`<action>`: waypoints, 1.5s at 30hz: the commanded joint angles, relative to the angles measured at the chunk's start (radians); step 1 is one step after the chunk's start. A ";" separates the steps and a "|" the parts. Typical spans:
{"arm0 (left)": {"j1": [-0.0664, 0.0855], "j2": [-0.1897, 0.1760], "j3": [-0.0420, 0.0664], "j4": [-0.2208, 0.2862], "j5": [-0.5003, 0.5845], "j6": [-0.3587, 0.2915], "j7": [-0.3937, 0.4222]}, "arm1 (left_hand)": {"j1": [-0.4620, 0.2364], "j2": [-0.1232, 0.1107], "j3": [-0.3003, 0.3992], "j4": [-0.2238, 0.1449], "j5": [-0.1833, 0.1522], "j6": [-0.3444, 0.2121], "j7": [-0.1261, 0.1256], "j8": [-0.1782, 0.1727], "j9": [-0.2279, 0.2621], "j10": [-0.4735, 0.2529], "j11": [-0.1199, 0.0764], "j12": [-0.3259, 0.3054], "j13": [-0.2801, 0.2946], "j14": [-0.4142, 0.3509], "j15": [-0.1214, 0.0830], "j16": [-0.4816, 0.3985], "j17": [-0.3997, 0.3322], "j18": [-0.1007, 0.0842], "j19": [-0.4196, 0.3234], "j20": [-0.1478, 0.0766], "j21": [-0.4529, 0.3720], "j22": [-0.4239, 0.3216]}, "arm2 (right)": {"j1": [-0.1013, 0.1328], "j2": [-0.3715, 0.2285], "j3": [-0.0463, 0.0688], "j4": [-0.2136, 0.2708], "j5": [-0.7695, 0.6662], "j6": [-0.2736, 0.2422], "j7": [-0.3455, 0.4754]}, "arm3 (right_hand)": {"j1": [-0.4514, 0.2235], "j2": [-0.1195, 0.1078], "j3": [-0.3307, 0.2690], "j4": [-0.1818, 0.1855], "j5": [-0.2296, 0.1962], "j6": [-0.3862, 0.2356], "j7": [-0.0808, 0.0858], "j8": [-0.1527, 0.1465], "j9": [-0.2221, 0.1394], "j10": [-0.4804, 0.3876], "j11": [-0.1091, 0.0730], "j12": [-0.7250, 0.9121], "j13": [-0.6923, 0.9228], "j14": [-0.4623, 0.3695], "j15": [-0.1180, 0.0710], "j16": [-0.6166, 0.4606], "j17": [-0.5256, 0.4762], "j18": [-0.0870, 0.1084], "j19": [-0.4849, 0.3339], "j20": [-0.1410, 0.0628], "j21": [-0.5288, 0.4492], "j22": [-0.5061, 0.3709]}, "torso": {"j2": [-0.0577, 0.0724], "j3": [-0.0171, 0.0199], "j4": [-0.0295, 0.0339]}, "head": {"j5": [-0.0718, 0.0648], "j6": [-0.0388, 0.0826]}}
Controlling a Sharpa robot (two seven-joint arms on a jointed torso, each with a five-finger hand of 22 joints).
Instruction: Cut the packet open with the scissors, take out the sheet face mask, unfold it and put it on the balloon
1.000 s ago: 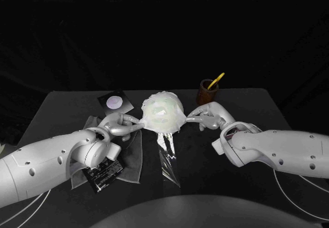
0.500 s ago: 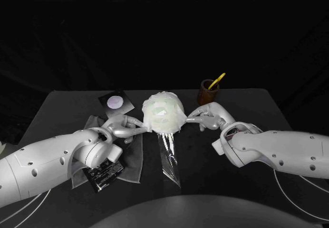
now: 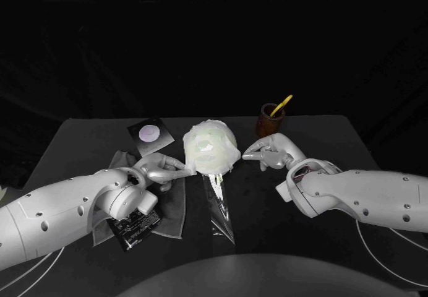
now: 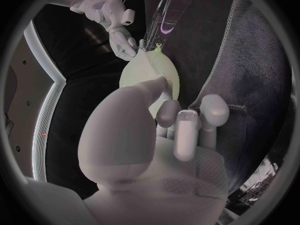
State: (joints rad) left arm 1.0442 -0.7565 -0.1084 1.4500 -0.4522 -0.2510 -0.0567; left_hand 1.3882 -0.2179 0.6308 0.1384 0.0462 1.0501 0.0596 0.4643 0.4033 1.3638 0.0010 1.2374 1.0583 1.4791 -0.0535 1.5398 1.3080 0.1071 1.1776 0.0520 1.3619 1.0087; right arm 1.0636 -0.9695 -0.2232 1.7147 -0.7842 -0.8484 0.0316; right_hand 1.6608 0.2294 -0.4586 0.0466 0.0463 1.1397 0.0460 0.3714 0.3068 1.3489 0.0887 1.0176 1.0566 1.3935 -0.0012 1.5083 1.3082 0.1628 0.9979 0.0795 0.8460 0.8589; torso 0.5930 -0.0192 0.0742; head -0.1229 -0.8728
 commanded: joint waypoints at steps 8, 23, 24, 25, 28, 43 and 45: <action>-0.001 -0.002 0.001 -0.003 -0.027 -0.057 -0.022 | -0.037 0.015 -0.019 0.012 0.003 -0.028 -0.013 0.011 0.090 -0.005 -0.027 -0.019 -0.017 0.043 -0.027 -0.014 0.072 0.008 0.000 -0.002 -0.007 -0.005 | -0.001 -0.002 0.001 -0.002 -0.022 0.016 -0.007 | 0.030 0.063 0.010 -0.028 0.003 0.008 -0.008 0.005 0.050 0.172 -0.122 0.403 0.373 0.140 -0.081 0.006 0.156 0.011 0.009 0.001 0.005 0.003 | 0.000 -0.0001 0.0015 | -0.002 0.000; -0.001 -0.017 0.002 0.001 -0.074 -0.092 -0.010 | 0.018 -0.031 -0.017 -0.096 0.003 -0.194 0.097 -0.113 0.016 -0.162 0.065 -0.148 -0.191 0.026 0.052 -0.026 0.032 0.017 -0.043 0.040 -0.036 -0.062 | 0.000 -0.011 0.000 0.003 0.033 0.055 0.025 | -0.075 0.004 -0.005 -0.012 0.002 -0.160 0.080 -0.096 0.030 0.119 -0.045 0.321 0.313 0.087 -0.013 -0.042 0.067 0.009 -0.062 0.011 -0.035 -0.015 | 0.000 -0.0008 0.0013 | -0.003 0.000; -0.001 -0.020 0.002 0.002 -0.080 -0.091 -0.011 | 0.021 -0.032 -0.014 -0.101 0.003 -0.200 0.099 -0.118 0.012 -0.167 0.067 -0.152 -0.196 0.026 0.053 -0.026 0.032 0.017 -0.044 0.042 -0.036 -0.063 | 0.000 -0.014 0.000 0.006 0.033 0.060 0.022 | -0.080 0.002 -0.006 -0.011 0.002 -0.164 0.082 -0.100 0.029 0.118 -0.043 0.320 0.313 0.086 -0.011 -0.042 0.067 0.008 -0.064 0.012 -0.036 -0.014 | 0.000 -0.0009 0.0008 | -0.003 0.000; -0.001 -0.021 0.002 0.003 -0.083 -0.090 -0.010 | 0.026 -0.036 -0.008 -0.112 0.002 -0.217 0.105 -0.131 0.003 -0.177 0.072 -0.157 -0.204 0.025 0.057 -0.026 0.031 0.018 -0.045 0.045 -0.036 -0.063 | 0.000 -0.016 0.000 0.008 0.033 0.063 0.021 | -0.086 -0.003 -0.006 -0.010 0.002 -0.171 0.086 -0.106 0.028 0.116 -0.040 0.318 0.312 0.085 -0.009 -0.042 0.066 0.008 -0.065 0.014 -0.036 -0.014 | -0.001 -0.0011 0.0009 | -0.003 0.000; -0.001 -0.028 0.003 0.005 -0.095 -0.083 -0.009 | 0.026 -0.047 -0.005 -0.129 0.002 -0.237 0.113 -0.147 -0.010 -0.194 0.080 -0.165 -0.220 0.024 0.065 -0.026 0.029 0.019 -0.049 0.053 -0.037 -0.067 | -0.001 -0.022 0.000 0.016 0.034 0.076 0.014 | -0.102 -0.012 -0.006 -0.008 0.002 -0.187 0.094 -0.120 0.024 0.112 -0.032 0.317 0.312 0.082 -0.001 -0.041 0.065 0.008 -0.070 0.020 -0.037 -0.012 | -0.001 -0.0012 0.0008 | -0.003 0.000; -0.001 -0.061 0.008 0.030 0.047 -0.097 0.219 | -0.009 -0.032 0.001 -0.145 0.003 -0.257 0.131 -0.156 -0.037 -0.436 0.106 -0.382 -0.451 -0.265 0.088 -0.254 -0.533 0.075 -0.335 0.081 -0.224 -0.381 | -0.002 -0.041 0.000 0.023 0.145 0.054 0.098 | -0.128 -0.021 -0.003 -0.014 0.001 -0.224 0.112 -0.156 0.021 0.011 -0.010 0.166 0.197 -0.005 0.019 -0.105 -0.058 0.009 -0.106 0.042 -0.059 -0.014 | 0.000 -0.0002 0.0002 | -0.003 0.000; -0.001 -0.065 0.011 0.034 0.086 -0.095 0.277 | -0.010 -0.026 0.018 -0.150 0.004 -0.262 0.136 -0.154 -0.041 -0.477 0.115 -0.457 -0.506 -0.399 0.098 -0.370 -0.703 0.071 -0.374 0.087 -0.261 -0.398 | -0.002 -0.044 0.000 0.025 0.179 0.050 0.133 | -0.119 -0.014 -0.002 -0.022 0.004 -0.237 0.123 -0.166 0.022 -0.128 -0.006 -0.043 0.037 -0.122 0.030 -0.203 -0.205 0.005 -0.149 0.052 -0.094 -0.028 | -0.001 -0.0003 -0.0003 | -0.003 0.000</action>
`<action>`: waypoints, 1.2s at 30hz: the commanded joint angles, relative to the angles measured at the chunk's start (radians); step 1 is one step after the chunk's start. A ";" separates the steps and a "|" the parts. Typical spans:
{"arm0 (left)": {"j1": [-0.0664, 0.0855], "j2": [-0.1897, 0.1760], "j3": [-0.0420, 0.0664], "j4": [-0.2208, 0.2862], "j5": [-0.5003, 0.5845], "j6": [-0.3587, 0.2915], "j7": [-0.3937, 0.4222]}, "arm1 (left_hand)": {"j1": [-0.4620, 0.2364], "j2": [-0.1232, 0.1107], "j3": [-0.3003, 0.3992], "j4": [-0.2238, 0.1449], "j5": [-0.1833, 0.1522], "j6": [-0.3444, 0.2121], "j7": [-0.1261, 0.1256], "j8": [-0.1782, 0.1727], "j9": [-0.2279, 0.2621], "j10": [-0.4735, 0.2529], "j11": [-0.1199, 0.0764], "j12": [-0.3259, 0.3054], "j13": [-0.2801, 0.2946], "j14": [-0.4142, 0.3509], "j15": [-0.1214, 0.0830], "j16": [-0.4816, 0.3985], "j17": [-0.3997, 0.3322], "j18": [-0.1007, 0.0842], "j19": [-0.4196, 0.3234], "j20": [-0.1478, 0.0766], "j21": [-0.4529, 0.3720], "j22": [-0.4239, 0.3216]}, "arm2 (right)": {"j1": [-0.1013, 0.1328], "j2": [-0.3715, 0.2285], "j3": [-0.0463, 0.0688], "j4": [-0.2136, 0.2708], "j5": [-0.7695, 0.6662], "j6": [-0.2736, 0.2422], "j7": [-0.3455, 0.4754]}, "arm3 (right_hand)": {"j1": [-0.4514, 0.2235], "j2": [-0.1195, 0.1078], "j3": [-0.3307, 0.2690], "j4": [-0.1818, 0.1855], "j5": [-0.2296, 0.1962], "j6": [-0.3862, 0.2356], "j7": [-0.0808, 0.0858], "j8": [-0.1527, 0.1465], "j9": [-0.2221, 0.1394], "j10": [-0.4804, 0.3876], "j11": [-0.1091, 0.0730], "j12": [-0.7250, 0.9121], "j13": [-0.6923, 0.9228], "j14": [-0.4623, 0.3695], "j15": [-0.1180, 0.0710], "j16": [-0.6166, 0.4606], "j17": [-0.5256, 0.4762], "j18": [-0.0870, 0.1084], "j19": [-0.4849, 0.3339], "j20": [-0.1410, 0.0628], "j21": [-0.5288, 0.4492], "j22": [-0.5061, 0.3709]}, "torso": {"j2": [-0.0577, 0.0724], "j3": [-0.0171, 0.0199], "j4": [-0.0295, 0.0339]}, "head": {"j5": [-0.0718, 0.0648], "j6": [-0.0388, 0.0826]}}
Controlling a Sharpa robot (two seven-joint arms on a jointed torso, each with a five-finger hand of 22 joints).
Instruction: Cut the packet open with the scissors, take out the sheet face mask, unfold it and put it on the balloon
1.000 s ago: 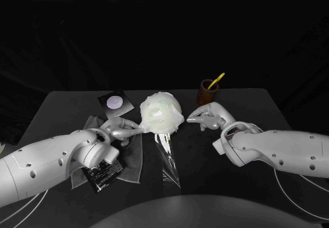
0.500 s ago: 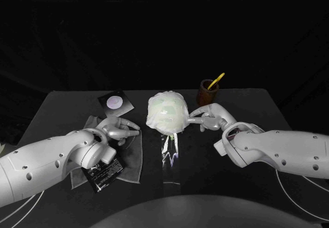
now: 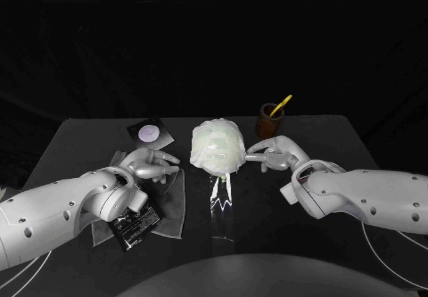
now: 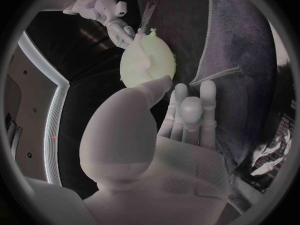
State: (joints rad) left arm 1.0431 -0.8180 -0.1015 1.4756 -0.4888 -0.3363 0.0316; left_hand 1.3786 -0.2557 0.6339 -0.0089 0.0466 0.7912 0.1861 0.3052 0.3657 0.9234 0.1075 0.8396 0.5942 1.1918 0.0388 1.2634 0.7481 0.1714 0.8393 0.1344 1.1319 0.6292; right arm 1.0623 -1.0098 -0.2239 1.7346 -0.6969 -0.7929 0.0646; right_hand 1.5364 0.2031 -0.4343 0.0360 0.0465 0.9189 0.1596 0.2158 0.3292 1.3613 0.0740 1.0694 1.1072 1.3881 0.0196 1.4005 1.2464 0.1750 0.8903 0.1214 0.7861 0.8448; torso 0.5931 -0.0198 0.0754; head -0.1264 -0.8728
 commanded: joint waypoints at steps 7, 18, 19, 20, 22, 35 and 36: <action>0.000 -0.019 0.015 0.031 0.199 -0.011 0.374 | 0.000 0.036 0.023 -0.027 0.002 -0.001 0.031 0.037 -0.007 -0.108 0.049 -0.278 -0.231 -0.355 0.058 -0.360 -0.291 -0.029 -0.227 0.055 -0.215 -0.103 | 0.001 -0.022 0.001 0.020 0.198 -0.016 0.217 | 0.051 0.064 -0.032 -0.035 0.004 -0.017 0.028 -0.012 0.008 -0.382 0.040 -0.504 -0.339 -0.459 0.041 -0.423 -0.474 -0.017 -0.166 0.037 -0.173 -0.085 | -0.002 0.0003 -0.0003 | -0.001 0.000; 0.001 -0.013 0.024 0.039 0.211 -0.031 0.475 | -0.005 0.042 0.069 -0.051 0.001 0.022 0.037 0.033 -0.049 -0.026 0.075 -0.513 -0.471 -0.508 0.125 -0.693 -0.490 -0.050 -0.353 0.151 -0.572 -0.314 | 0.009 -0.023 0.008 0.011 0.218 -0.018 0.262 | 0.211 0.092 0.032 -0.039 0.003 0.034 0.043 -0.033 -0.014 -0.269 0.059 -0.873 -0.802 -0.481 0.081 -0.856 -0.797 0.005 -0.212 0.107 -0.369 -0.227 | 0.000 0.0006 -0.0009 | -0.011 0.014; 0.001 -0.011 0.025 0.039 0.210 -0.029 0.480 | -0.011 0.036 0.061 -0.050 0.002 0.016 0.041 0.027 -0.054 -0.032 0.081 -0.533 -0.486 -0.532 0.133 -0.723 -0.505 -0.050 -0.354 0.154 -0.593 -0.328 | 0.009 -0.022 0.009 0.011 0.216 -0.018 0.263 | 0.214 0.093 0.026 -0.036 0.003 0.034 0.042 -0.042 -0.020 -0.260 0.060 -0.899 -0.840 -0.474 0.086 -0.895 -0.828 0.006 -0.210 0.111 -0.383 -0.238 | 0.001 0.0007 -0.0013 | -0.011 0.016; 0.001 -0.010 0.025 0.038 0.211 -0.027 0.486 | -0.013 0.035 0.053 -0.049 0.001 0.013 0.041 0.023 -0.058 -0.031 0.084 -0.546 -0.497 -0.541 0.138 -0.743 -0.516 -0.051 -0.354 0.155 -0.611 -0.340 | 0.010 -0.021 0.010 0.012 0.215 -0.016 0.265 | 0.217 0.093 0.018 -0.036 0.007 0.033 0.043 -0.049 -0.024 -0.256 0.061 -0.915 -0.864 -0.479 0.092 -0.926 -0.847 0.005 -0.215 0.115 -0.398 -0.249 | 0.001 0.0005 -0.0013 | -0.011 0.018; 0.001 -0.006 0.026 0.036 0.218 -0.021 0.495 | -0.023 0.029 0.042 -0.045 -0.003 0.008 0.041 0.019 -0.060 -0.035 0.086 -0.555 -0.504 -0.552 0.142 -0.757 -0.522 -0.053 -0.356 0.155 -0.622 -0.347 | 0.012 -0.020 0.012 0.014 0.215 -0.013 0.271 | 0.215 0.093 0.002 -0.029 0.000 0.037 0.045 -0.057 -0.030 -0.242 0.066 -0.936 -0.904 -0.464 0.096 -0.961 -0.872 0.008 -0.212 0.121 -0.421 -0.267 | 0.000 0.0001 -0.0016 | -0.011 0.021; 0.057 0.008 0.046 0.010 0.424 0.004 0.520 | -0.048 0.053 -0.083 0.006 0.001 0.003 0.046 -0.012 -0.090 -0.013 0.094 -0.656 -0.531 -0.505 0.147 -0.860 -0.576 -0.061 -0.302 0.155 -0.742 -0.431 | 0.086 0.016 0.029 -0.035 0.375 0.136 0.386 | 0.109 0.063 -0.028 0.024 0.002 -0.015 0.068 -0.104 -0.054 -0.309 0.106 -1.007 -1.009 -0.529 0.139 -1.094 -0.944 0.007 -0.243 0.159 -0.540 -0.364 | -0.023 -0.0082 0.0014 | -0.017 0.074; 0.064 0.011 0.047 0.006 0.434 0.004 0.520 | -0.050 0.054 -0.089 0.010 0.001 0.003 0.045 -0.014 -0.091 -0.012 0.094 -0.660 -0.531 -0.502 0.147 -0.864 -0.578 -0.061 -0.300 0.155 -0.747 -0.434 | 0.091 0.021 0.032 -0.044 0.394 0.144 0.392 | 0.108 0.064 -0.027 0.024 0.002 -0.017 0.069 -0.105 -0.055 -0.313 0.107 -1.007 -1.012 -0.530 0.140 -1.098 -0.946 0.008 -0.241 0.160 -0.544 -0.368 | -0.026 -0.0092 0.0025 | -0.017 0.079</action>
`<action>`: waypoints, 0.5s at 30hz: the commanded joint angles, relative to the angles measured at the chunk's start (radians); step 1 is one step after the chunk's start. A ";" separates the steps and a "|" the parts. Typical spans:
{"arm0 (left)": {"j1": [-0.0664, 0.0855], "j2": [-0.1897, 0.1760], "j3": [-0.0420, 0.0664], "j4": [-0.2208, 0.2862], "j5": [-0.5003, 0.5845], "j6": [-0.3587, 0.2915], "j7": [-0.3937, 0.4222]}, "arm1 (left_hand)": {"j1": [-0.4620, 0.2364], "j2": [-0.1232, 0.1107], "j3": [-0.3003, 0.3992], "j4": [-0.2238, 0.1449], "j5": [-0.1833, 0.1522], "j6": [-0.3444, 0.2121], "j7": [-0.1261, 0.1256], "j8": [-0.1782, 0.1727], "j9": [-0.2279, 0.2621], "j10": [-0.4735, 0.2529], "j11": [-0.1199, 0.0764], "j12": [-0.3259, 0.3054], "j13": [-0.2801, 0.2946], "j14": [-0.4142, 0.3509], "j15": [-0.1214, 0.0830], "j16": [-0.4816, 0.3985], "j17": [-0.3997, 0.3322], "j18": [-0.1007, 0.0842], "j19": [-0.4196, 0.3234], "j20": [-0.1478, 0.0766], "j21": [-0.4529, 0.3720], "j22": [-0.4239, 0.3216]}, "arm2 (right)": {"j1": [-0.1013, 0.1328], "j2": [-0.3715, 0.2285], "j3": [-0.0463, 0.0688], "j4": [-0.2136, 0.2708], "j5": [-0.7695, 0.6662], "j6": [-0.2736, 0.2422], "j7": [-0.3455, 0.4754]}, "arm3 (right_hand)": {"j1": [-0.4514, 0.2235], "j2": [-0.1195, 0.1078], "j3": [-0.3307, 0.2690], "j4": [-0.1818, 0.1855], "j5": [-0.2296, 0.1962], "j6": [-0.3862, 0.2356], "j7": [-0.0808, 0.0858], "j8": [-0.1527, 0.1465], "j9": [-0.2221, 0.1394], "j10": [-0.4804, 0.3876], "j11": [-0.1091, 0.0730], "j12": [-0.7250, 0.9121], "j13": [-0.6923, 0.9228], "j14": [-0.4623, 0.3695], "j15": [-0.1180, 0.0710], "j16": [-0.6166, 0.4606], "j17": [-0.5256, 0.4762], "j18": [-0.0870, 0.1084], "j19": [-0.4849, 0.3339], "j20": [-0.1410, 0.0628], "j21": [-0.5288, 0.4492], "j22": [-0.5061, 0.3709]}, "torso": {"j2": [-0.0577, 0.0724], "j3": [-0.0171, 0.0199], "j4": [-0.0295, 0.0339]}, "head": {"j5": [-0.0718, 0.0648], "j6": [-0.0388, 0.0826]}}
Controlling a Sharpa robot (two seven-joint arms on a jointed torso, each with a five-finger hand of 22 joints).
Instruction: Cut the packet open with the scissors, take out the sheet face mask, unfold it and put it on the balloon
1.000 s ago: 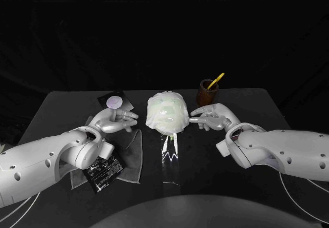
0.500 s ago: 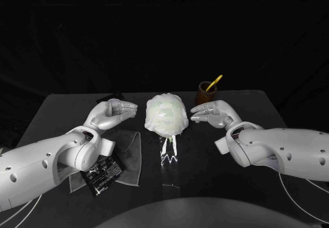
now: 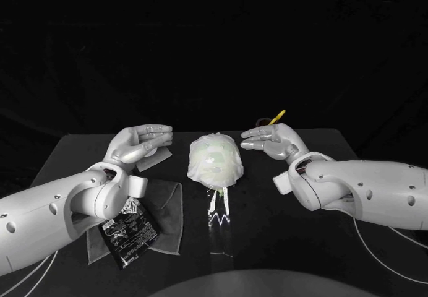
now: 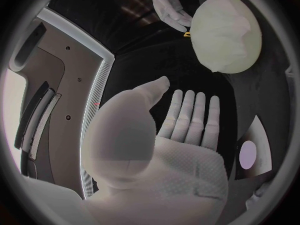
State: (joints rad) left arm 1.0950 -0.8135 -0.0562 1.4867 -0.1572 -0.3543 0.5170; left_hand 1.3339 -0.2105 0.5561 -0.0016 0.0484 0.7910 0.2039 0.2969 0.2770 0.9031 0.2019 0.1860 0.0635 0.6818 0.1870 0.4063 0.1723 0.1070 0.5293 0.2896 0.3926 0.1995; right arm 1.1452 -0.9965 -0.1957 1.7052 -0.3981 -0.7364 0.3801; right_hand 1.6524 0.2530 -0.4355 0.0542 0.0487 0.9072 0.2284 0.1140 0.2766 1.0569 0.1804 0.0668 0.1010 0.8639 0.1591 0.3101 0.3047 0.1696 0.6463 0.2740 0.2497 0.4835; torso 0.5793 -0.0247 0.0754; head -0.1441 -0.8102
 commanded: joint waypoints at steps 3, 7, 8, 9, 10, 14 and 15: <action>0.035 0.014 0.003 -0.019 0.131 0.020 0.033 | -0.010 0.011 -0.022 0.011 -0.001 0.003 0.022 -0.008 -0.005 0.010 0.000 -0.014 -0.001 0.012 0.000 -0.016 -0.006 0.004 0.014 0.000 -0.018 -0.012 | 0.023 0.028 0.012 -0.048 0.153 0.110 0.097 | -0.017 0.016 -0.026 0.005 -0.001 -0.015 0.001 -0.011 -0.007 -0.028 0.005 -0.006 -0.024 -0.007 0.004 -0.028 -0.019 0.014 0.014 0.009 -0.027 -0.030 | -0.021 -0.0065 0.0032 | 0.002 0.030; 0.053 0.033 0.003 -0.042 0.163 0.014 0.040 | -0.038 0.014 -0.056 0.042 -0.001 -0.018 -0.001 -0.026 -0.014 -0.014 -0.005 -0.046 -0.002 -0.001 0.004 -0.046 -0.018 -0.002 0.008 0.001 -0.048 -0.031 | 0.034 0.061 0.023 -0.100 0.213 0.135 0.119 | -0.044 0.017 -0.026 0.011 -0.001 -0.031 0.002 -0.020 -0.014 -0.062 0.012 -0.006 -0.038 -0.021 0.011 -0.060 -0.041 0.011 0.021 0.013 -0.059 -0.063 | -0.028 -0.0115 0.0026 | 0.003 0.049; 0.056 0.041 0.003 -0.051 0.173 0.010 0.044 | -0.047 0.014 -0.072 0.054 -0.001 -0.026 -0.009 -0.032 -0.017 -0.025 -0.007 -0.060 -0.001 -0.009 0.008 -0.060 -0.024 -0.008 0.000 0.002 -0.062 -0.039 | 0.036 0.072 0.025 -0.117 0.229 0.142 0.123 | -0.052 0.016 -0.025 0.014 0.000 -0.034 0.003 -0.022 -0.016 -0.069 0.013 -0.005 -0.039 -0.025 0.014 -0.066 -0.045 0.010 0.020 0.013 -0.066 -0.070 | -0.029 -0.0122 0.0027 | 0.003 0.050; 0.058 0.051 0.003 -0.062 0.186 0.006 0.049 | -0.058 0.018 -0.089 0.069 0.000 -0.034 -0.018 -0.038 -0.020 -0.038 -0.011 -0.075 -0.001 -0.042 0.016 -0.085 -0.034 -0.015 -0.024 0.001 -0.086 -0.051 | 0.038 0.084 0.027 -0.133 0.245 0.149 0.126 | -0.056 0.016 -0.025 0.016 0.000 -0.036 0.003 -0.023 -0.016 -0.072 0.014 -0.005 -0.039 -0.027 0.015 -0.069 -0.047 0.010 0.019 0.014 -0.069 -0.073 | -0.031 -0.0131 0.0032 | 0.003 0.055; 0.060 0.059 0.003 -0.071 0.197 0.002 0.052 | -0.065 0.019 -0.104 0.080 -0.001 -0.040 -0.022 -0.042 -0.022 -0.047 -0.014 -0.086 -0.001 -0.076 0.024 -0.109 -0.043 -0.020 -0.040 0.002 -0.102 -0.060 | 0.038 0.094 0.029 -0.146 0.257 0.156 0.127 | -0.082 0.013 -0.027 0.029 -0.001 -0.052 0.005 -0.032 -0.020 -0.102 0.022 -0.007 -0.041 -0.053 0.024 -0.089 -0.056 0.005 0.010 0.016 -0.083 -0.083 | -0.033 -0.0137 0.0036 | 0.002 0.060; 0.063 0.093 0.004 -0.106 0.232 -0.010 0.061 | -0.091 0.025 -0.194 0.133 -0.001 -0.160 -0.020 -0.097 -0.059 -0.193 -0.024 -0.131 -0.008 -0.235 0.060 -0.205 -0.082 -0.047 -0.133 0.005 -0.172 -0.095 | 0.038 0.130 0.032 -0.195 0.296 0.188 0.127 | -0.167 -0.008 -0.027 0.068 0.000 -0.183 0.003 -0.057 -0.058 -0.245 0.028 -0.010 -0.043 -0.236 0.052 -0.180 -0.118 -0.025 -0.121 0.017 -0.161 -0.170 | -0.038 -0.0167 0.0051 | 0.005 0.068; 0.064 0.101 0.004 -0.116 0.238 -0.012 0.063 | -0.093 0.032 -0.231 0.152 0.004 -0.195 -0.021 -0.113 -0.069 -0.243 -0.038 -0.120 -0.011 -0.262 0.064 -0.223 -0.088 -0.048 -0.155 0.004 -0.188 -0.104 | 0.036 0.139 0.032 -0.208 0.304 0.194 0.126 | -0.188 -0.006 -0.027 0.080 0.001 -0.229 0.003 -0.060 -0.071 -0.279 0.038 -0.011 -0.044 -0.266 0.056 -0.193 -0.129 -0.031 -0.182 0.018 -0.179 -0.207 | -0.039 -0.0169 0.0059 | 0.007 0.072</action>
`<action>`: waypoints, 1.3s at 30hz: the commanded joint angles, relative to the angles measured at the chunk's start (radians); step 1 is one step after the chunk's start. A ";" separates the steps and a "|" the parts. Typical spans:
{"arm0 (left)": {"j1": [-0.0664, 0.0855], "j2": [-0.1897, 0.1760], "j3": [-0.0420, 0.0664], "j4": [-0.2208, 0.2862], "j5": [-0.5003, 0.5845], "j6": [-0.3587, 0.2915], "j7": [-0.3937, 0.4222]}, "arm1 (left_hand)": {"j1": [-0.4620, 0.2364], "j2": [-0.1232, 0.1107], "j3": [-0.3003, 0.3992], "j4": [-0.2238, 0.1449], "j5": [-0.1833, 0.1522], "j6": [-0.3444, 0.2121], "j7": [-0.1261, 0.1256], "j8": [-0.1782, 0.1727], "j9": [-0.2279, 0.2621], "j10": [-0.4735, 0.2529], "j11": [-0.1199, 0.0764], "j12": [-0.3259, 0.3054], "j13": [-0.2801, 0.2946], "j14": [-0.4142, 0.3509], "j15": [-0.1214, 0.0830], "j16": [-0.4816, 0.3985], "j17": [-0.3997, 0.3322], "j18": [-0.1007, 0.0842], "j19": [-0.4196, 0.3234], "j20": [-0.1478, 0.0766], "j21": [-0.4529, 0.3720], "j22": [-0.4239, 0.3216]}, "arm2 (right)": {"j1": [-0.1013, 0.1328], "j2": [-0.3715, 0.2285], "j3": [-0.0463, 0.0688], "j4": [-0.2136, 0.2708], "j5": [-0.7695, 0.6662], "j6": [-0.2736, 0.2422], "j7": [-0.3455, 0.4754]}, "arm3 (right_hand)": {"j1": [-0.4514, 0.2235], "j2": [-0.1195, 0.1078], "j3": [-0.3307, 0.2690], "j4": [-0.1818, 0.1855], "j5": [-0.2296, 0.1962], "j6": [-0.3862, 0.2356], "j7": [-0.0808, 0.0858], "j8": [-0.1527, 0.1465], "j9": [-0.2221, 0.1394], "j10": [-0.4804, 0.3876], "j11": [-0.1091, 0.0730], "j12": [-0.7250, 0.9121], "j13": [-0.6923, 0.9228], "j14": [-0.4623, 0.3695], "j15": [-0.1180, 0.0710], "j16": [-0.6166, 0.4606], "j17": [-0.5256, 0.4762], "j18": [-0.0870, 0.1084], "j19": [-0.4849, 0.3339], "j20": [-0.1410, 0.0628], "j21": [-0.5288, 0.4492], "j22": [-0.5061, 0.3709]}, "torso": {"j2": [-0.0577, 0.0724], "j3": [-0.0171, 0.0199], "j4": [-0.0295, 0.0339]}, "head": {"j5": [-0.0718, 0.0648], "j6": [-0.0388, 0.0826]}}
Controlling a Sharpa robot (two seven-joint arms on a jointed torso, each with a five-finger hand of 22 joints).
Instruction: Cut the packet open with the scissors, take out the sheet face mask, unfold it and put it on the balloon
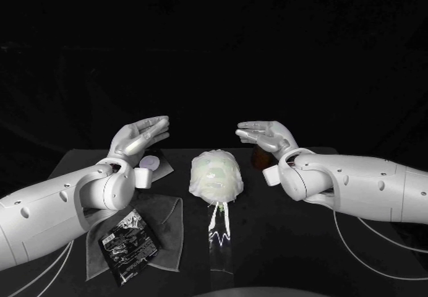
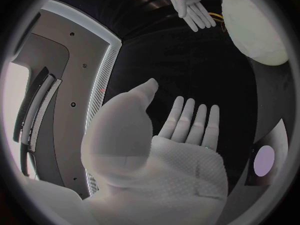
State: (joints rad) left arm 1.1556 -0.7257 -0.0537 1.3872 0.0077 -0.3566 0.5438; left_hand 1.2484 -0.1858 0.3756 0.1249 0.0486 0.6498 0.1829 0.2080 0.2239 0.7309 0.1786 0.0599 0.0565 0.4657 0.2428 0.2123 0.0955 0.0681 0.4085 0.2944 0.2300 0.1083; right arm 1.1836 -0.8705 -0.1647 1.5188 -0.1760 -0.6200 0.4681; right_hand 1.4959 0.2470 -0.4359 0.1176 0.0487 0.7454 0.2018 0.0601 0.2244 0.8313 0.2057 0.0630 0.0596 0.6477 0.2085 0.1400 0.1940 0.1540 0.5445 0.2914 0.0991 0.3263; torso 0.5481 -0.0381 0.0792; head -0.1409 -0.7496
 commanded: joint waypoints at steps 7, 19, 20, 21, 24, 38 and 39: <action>0.001 0.049 0.001 -0.054 0.076 -0.020 0.048 | 0.099 0.073 -0.250 0.160 -0.001 -0.178 0.050 -0.074 -0.056 -0.221 0.019 -0.014 -0.009 -0.133 -0.020 -0.094 -0.033 -0.012 -0.129 0.002 -0.097 -0.050 | -0.021 0.049 0.003 -0.060 0.112 0.098 0.039 | -0.062 0.002 -0.023 0.030 0.001 -0.156 0.058 -0.008 -0.046 -0.105 0.028 -0.008 -0.004 -0.082 0.014 -0.045 -0.037 -0.020 -0.136 0.001 -0.051 -0.093 | -0.010 -0.0012 0.0023 | 0.011 0.028; -0.040 0.005 0.020 0.041 0.026 -0.163 0.000 | -1.248 0.186 -0.376 -0.125 -0.049 -0.650 -0.183 -0.208 -0.224 -0.731 -0.179 -0.060 -0.056 -0.466 -0.243 -0.212 -0.096 -0.068 -0.409 -0.294 -0.230 -0.108 | -0.102 0.078 0.122 0.023 0.147 -0.099 0.042 | -1.496 -0.247 0.436 -0.118 -0.049 -0.745 -0.202 -0.060 -0.224 -0.831 -0.206 -0.063 -0.060 -0.648 -0.208 -0.140 -0.194 -0.154 -0.544 -0.291 -0.099 -0.326 | -0.006 0.0209 -0.0447 | 0.085 0.095; -0.047 -0.001 0.024 0.055 0.022 -0.188 -0.003 | -1.248 0.186 -0.376 -0.125 -0.049 -0.650 -0.183 -0.208 -0.224 -0.731 -0.179 -0.060 -0.056 -0.466 -0.243 -0.212 -0.096 -0.068 -0.409 -0.294 -0.230 -0.108 | -0.110 0.081 0.133 0.030 0.154 -0.112 0.044 | -1.496 -0.247 0.436 -0.118 -0.049 -0.745 -0.202 -0.060 -0.224 -0.831 -0.206 -0.063 -0.060 -0.648 -0.208 -0.140 -0.194 -0.154 -0.544 -0.291 -0.099 -0.326 | -0.006 0.0239 -0.0507 | 0.094 0.104; -0.054 -0.008 0.027 0.071 0.019 -0.215 -0.005 | -1.248 0.186 -0.376 -0.125 -0.049 -0.650 -0.183 -0.208 -0.224 -0.731 -0.179 -0.060 -0.056 -0.466 -0.243 -0.212 -0.096 -0.068 -0.409 -0.294 -0.230 -0.108 | -0.117 0.084 0.142 0.036 0.161 -0.123 0.047 | -1.496 -0.247 0.436 -0.118 -0.049 -0.745 -0.202 -0.060 -0.224 -0.831 -0.206 -0.063 -0.060 -0.648 -0.208 -0.140 -0.194 -0.154 -0.544 -0.291 -0.099 -0.326 | -0.005 0.0267 -0.0563 | 0.104 0.113; -0.073 -0.025 0.037 0.113 0.009 -0.290 -0.012 | -1.248 0.186 -0.376 -0.125 -0.049 -0.650 -0.183 -0.208 -0.224 -0.731 -0.179 -0.060 -0.056 -0.466 -0.243 -0.212 -0.096 -0.068 -0.409 -0.294 -0.230 -0.108 | -0.131 0.089 0.161 0.048 0.173 -0.145 0.051 | -1.496 -0.247 0.436 -0.118 -0.049 -0.745 -0.202 -0.060 -0.224 -0.831 -0.206 -0.063 -0.060 -0.648 -0.208 -0.140 -0.194 -0.154 -0.544 -0.291 -0.099 -0.326 | -0.004 0.0331 -0.0693 | 0.125 0.134; -0.106 -0.054 0.054 0.183 -0.008 -0.413 -0.024 | -1.248 0.186 -0.376 -0.125 -0.049 -0.650 -0.183 -0.208 -0.224 -0.731 -0.179 -0.060 -0.056 -0.466 -0.243 -0.212 -0.096 -0.068 -0.409 -0.294 -0.230 -0.108 | -0.134 0.091 0.165 0.051 0.176 -0.150 0.052 | -1.496 -0.247 0.436 -0.118 -0.049 -0.745 -0.202 -0.060 -0.224 -0.831 -0.206 -0.063 -0.060 -0.648 -0.208 -0.140 -0.194 -0.154 -0.544 -0.291 -0.099 -0.326 | -0.004 0.0381 -0.0792 | 0.141 0.150; -0.106 -0.054 0.054 0.183 -0.008 -0.413 -0.024 | -1.248 0.186 -0.376 -0.125 -0.049 -0.650 -0.183 -0.208 -0.224 -0.731 -0.179 -0.060 -0.056 -0.466 -0.243 -0.212 -0.096 -0.068 -0.409 -0.294 -0.230 -0.108 | -0.134 0.091 0.165 0.051 0.176 -0.150 0.052 | -1.496 -0.247 0.436 -0.118 -0.049 -0.745 -0.202 -0.060 -0.224 -0.831 -0.206 -0.063 -0.060 -0.648 -0.208 -0.140 -0.194 -0.154 -0.544 -0.291 -0.099 -0.326 | -0.004 0.0381 -0.0792 | 0.141 0.150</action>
State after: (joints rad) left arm 1.0493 -0.7810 -0.0014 1.5669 0.0181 -0.7330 0.5177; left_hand 0.0063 0.0007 -0.0012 0.0053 0.0034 0.0049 0.0001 0.0054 0.0013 0.0054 -0.0016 0.0059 0.0009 0.0054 -0.0014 0.0035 0.0012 0.0139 -0.0016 0.0052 0.0064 0.0009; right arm 1.0498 -0.7810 -0.0009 1.5681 0.0006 -0.7637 0.5001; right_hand 0.0064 0.0010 -0.0050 -0.0012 0.0052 0.0051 -0.0017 0.0034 0.0018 0.0069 -0.0017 0.0065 0.0009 0.0051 -0.0001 0.0061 0.0015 0.0061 0.0064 -0.0015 0.0049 0.0017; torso 0.5442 -0.0004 0.0010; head -0.0001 -0.6002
